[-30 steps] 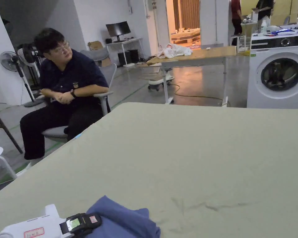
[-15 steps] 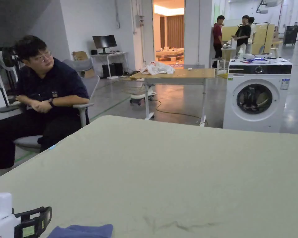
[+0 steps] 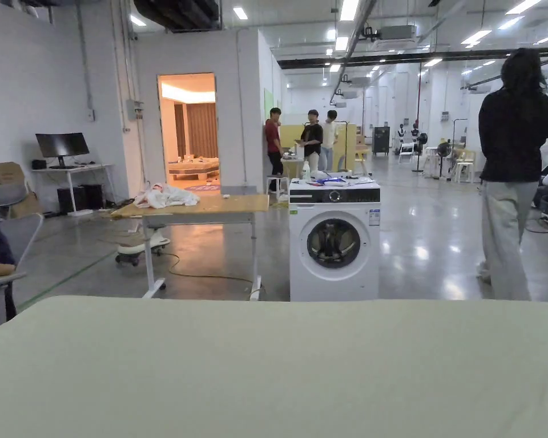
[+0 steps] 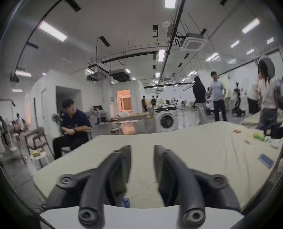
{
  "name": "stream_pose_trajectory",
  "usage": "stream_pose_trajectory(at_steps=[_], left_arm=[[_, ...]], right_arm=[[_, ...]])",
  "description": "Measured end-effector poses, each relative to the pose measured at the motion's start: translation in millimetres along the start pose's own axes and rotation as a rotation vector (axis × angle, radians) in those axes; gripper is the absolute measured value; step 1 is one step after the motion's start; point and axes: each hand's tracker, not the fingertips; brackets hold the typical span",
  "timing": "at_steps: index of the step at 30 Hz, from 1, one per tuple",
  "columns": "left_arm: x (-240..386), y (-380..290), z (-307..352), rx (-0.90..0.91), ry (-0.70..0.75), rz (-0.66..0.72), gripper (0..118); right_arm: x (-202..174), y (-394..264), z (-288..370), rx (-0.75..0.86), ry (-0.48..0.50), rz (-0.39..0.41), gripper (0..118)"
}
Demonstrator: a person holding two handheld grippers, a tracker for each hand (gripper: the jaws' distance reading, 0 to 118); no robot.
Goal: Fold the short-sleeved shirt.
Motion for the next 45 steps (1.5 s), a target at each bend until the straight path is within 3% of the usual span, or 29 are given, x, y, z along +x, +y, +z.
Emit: stream_pose_trajectory(at_steps=[1, 2, 8, 10, 13, 30, 32, 34, 35, 36, 38, 40, 42, 45], left_arm=[[8.0, -3.3, 7.4, 0.027, 0.046, -0.005, 2], [13.0, -6.6, 15.1, 0.038, 0.078, -0.015, 0], [27.9, -11.7, 21.9, 0.016, 0.004, -0.054, 0], [26.4, -14.1, 19.0, 0.001, -0.021, -0.005, 0], [23.7, -17.4, 14.5, 0.009, -0.064, 0.089, 0], [32.5, -15.7, 8.1, -0.009, -0.121, 0.129, 0], [33.3, -12.6, 8.7, -0.005, -0.120, 0.120, 11], [31.4, -9.8, 9.7, 0.002, -0.118, 0.119, 37], [31.4, -8.4, 8.9, 0.000, -0.119, 0.120, 56], [31.8, -7.9, 8.6, 0.000, -0.110, 0.118, 82], [30.9, -7.4, 9.0, 0.006, -0.089, 0.106, 101], [31.2, -5.2, 9.2, 0.016, -0.093, 0.098, 104], [31.0, -3.4, 10.8, 0.029, -0.097, 0.098, 106], [31.2, -2.1, 10.9, 0.037, -0.095, 0.108, 117]], right_arm=[[-0.4, -2.0, 2.1, 0.008, -0.008, 0.011, 0], [-1.3, -3.3, 4.6, 0.011, -0.013, 0.013, 0], [-4.0, -10.1, 18.8, 0.009, 0.006, 0.055, 0], [-4.3, -9.7, 18.0, 0.014, 0.002, 0.063, 0], [-4.8, -7.8, 17.8, 0.029, 0.002, 0.049, 0], [-8.6, -0.8, 14.5, 0.049, 0.011, 0.029, 0], [-7.8, 0.9, 13.3, 0.046, 0.013, 0.014, 11], [-7.5, 1.5, 13.4, 0.055, 0.008, -0.001, 57], [-6.8, 2.2, 12.7, 0.055, 0.007, -0.006, 76], [-6.1, 2.9, 11.7, 0.052, 0.008, -0.010, 90], [-5.5, 2.6, 11.4, 0.062, 0.004, -0.013, 96], [-4.7, 4.2, 11.4, 0.065, 0.003, -0.015, 101], [-4.8, 5.2, 11.4, 0.071, -0.009, -0.018, 115], [-4.1, 5.9, 11.8, 0.082, -0.011, -0.013, 118]])
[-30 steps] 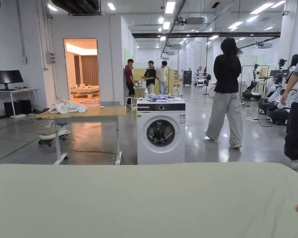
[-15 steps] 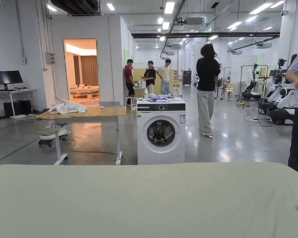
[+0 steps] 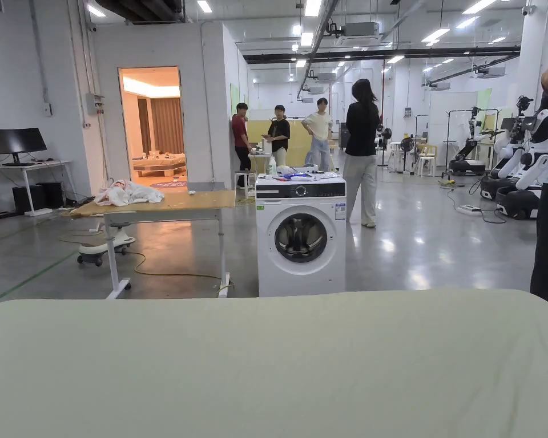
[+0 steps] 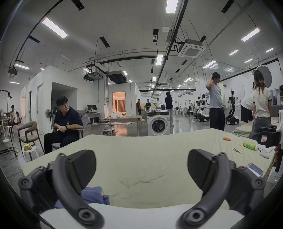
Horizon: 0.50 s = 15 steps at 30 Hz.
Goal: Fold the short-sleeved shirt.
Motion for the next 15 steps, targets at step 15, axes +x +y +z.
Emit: stream_pose_trajectory(at_steps=[15], left_arm=[[-3.1, 0.6, 0.8, 0.004, 0.014, 0.010, 118]], right_arm=[[-3.1, 3.6, -2.0, -0.022, 0.001, 0.001, 118]])
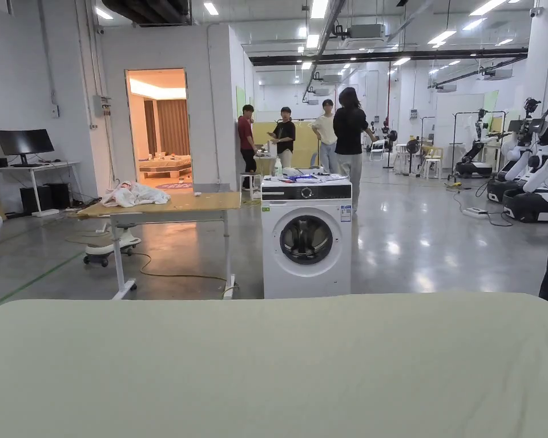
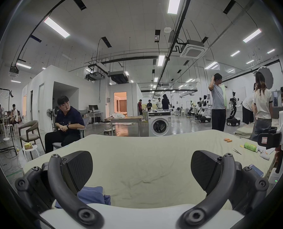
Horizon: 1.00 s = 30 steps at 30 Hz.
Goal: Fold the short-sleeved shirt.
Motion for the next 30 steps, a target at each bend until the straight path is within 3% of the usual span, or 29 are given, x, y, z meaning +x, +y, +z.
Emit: stream_pose_trajectory(at_steps=[6, 10, 13, 18, 22, 26, 30], left_arm=[[-3.3, 1.0, -5.1, -0.014, -0.007, 0.012, 118], [-4.4, -0.8, -6.3, -0.025, -0.008, 0.049, 118], [-3.6, -2.7, -5.8, -0.036, -0.021, 0.064, 118], [-1.6, -2.0, -3.7, -0.030, -0.009, 0.046, 118], [-1.5, -3.0, -5.4, -0.034, -0.016, 0.073, 118], [-0.1, -3.8, -5.8, -0.039, -0.026, 0.073, 118], [0.8, -5.3, -5.5, -0.047, -0.034, 0.073, 118]], right_arm=[[-2.6, 14.3, -0.9, -0.025, -0.019, -0.023, 118], [-7.9, 23.5, -5.5, -0.084, -0.166, -0.151, 118], [-7.8, 29.0, -12.9, -0.183, -0.213, -0.182, 118], [-22.6, 35.4, -13.1, -0.221, -0.323, -0.157, 118], [-29.8, 39.9, -12.9, -0.216, -0.250, -0.099, 118], [-37.9, 38.6, -13.9, -0.168, -0.312, -0.025, 118], [-39.7, 37.2, -15.6, -0.196, -0.255, -0.048, 118]])
